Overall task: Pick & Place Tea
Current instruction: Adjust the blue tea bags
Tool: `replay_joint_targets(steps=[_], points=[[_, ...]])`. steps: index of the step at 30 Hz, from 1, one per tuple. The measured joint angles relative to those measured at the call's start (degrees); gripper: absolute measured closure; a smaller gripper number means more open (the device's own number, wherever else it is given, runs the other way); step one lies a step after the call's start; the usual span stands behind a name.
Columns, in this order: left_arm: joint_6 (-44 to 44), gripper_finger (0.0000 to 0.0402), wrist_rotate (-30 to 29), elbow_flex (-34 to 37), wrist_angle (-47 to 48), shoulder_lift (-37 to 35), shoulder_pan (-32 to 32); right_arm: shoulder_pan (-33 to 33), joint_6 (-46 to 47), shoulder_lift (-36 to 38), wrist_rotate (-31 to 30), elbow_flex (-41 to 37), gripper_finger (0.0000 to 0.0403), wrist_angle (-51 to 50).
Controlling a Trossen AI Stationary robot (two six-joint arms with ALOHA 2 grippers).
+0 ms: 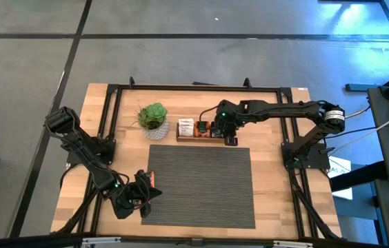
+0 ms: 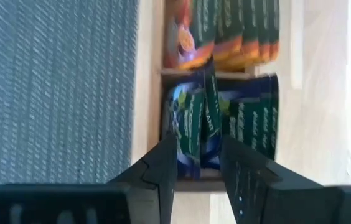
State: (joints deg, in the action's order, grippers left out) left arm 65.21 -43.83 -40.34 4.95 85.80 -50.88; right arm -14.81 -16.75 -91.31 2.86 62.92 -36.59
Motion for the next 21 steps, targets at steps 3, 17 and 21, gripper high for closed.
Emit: replay_joint_targets(steps=[3,17,21], points=[[0.0,0.0389,0.0,0.0,0.0,0.0,-0.01,0.0,0.01,0.0,1.83,0.0,0.0283,1.57],[0.0,0.0389,0.0,0.0,-0.02,0.0,0.01,-0.02,1.09,0.0,2.33,-0.07,0.0358,1.92],[0.0,0.0391,0.0,0.0,-0.02,0.0,0.0,0.0,1.1,0.0,2.3,-0.07,0.0395,1.92]])
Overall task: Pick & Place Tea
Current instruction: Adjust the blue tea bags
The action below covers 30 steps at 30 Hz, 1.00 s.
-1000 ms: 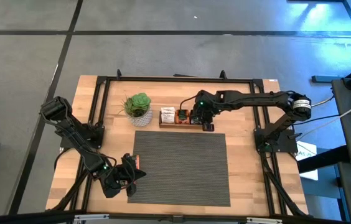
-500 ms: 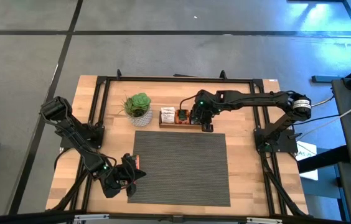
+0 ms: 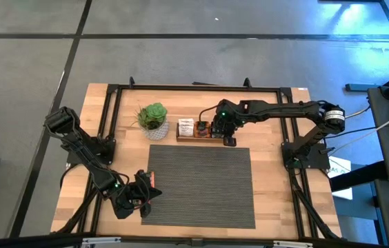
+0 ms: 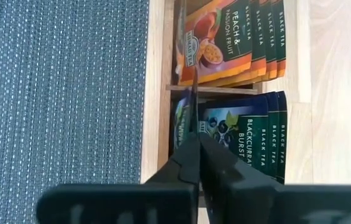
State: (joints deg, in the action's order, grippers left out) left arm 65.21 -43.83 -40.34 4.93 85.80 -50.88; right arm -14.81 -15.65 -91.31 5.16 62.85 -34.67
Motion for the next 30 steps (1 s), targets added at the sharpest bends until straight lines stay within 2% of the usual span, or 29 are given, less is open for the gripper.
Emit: replay_joint_targets(steps=[9,14,18,24,27,30], points=[[0.03,0.039,0.0,0.0,-0.01,0.01,-0.02,-0.09,4.94,1.44,-0.57,-0.04,0.0399,0.29],[0.02,0.039,0.0,0.0,-0.02,0.02,-0.02,-0.33,5.56,6.35,-0.9,-0.16,0.04,0.29],[0.01,0.0393,0.0,0.01,0.0,0.02,-0.1,-0.79,7.92,12.69,-1.12,-4.22,0.0401,2.94],[-1.5,0.039,-0.11,0.02,0.0,0.02,-0.13,-0.78,8.77,21.47,-4.84,-17.76,0.0401,20.79],[-1.53,0.0389,-0.09,0.02,-0.04,0.02,-0.13,-0.79,7.71,22.48,-5.89,-23.96,0.0402,31.33],[-1.42,0.039,-0.08,0.02,-0.41,0.02,-0.13,-0.83,6.36,22.14,-7.47,-27.91,0.0402,36.62]])
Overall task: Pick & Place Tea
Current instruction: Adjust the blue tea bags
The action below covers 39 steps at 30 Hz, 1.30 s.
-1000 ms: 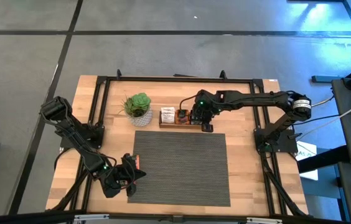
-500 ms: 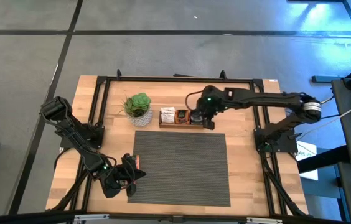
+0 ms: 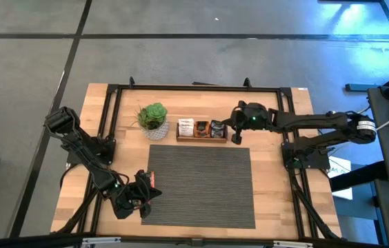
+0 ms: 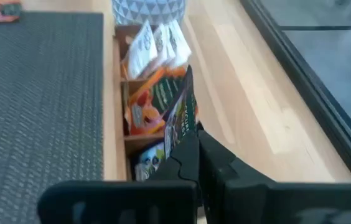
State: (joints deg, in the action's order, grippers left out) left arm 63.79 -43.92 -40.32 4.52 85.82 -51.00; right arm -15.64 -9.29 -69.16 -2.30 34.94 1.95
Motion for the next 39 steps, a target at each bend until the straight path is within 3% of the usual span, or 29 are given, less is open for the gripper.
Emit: replay_joint_targets(steps=[4,11,29,39], points=[[0.0,0.0393,-0.09,0.0,-0.08,0.0,0.12,0.0,0.65,-0.06,-0.11,-1.42,0.0402,1.6],[-0.07,0.0389,-0.04,0.0,-0.05,0.0,1.26,0.0,3.06,-0.07,1.94,-1.22,0.0402,-4.24],[-0.55,0.0393,0.08,0.0,-0.03,0.0,1.77,0.02,3.25,-0.07,3.93,-1.73,0.0395,0.03],[-0.55,0.0389,0.1,0.0,0.0,0.0,1.77,0.12,3.05,-0.07,4.96,-1.73,0.0349,0.18]])
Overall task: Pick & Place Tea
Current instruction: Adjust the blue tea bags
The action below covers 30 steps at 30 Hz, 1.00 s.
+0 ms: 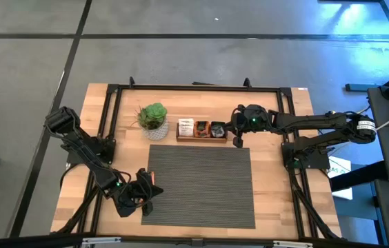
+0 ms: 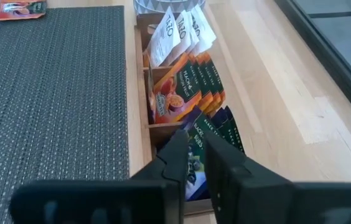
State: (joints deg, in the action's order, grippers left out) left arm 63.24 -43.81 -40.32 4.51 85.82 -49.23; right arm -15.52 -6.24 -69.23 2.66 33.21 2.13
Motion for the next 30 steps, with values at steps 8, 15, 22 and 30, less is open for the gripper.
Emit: replay_joint_targets(steps=[8,15,22,30], points=[[-0.02,0.0393,0.0,0.0,0.0,0.0,0.0,-0.01,0.06,-0.04,-0.02,-0.04,0.033,4.58],[-0.02,0.0389,-0.02,0.0,0.0,0.0,0.0,0.06,0.0,-0.04,0.02,-0.04,0.0329,7.96],[-0.23,0.0393,-0.23,0.0,0.0,0.0,0.07,0.13,0.46,-0.04,2.92,-0.04,0.0329,4.43],[-2.43,0.0389,-0.17,0.0,-0.02,0.0,1.6,-0.06,2.58,-0.04,-3.6,-0.04,0.0329,1.42]])
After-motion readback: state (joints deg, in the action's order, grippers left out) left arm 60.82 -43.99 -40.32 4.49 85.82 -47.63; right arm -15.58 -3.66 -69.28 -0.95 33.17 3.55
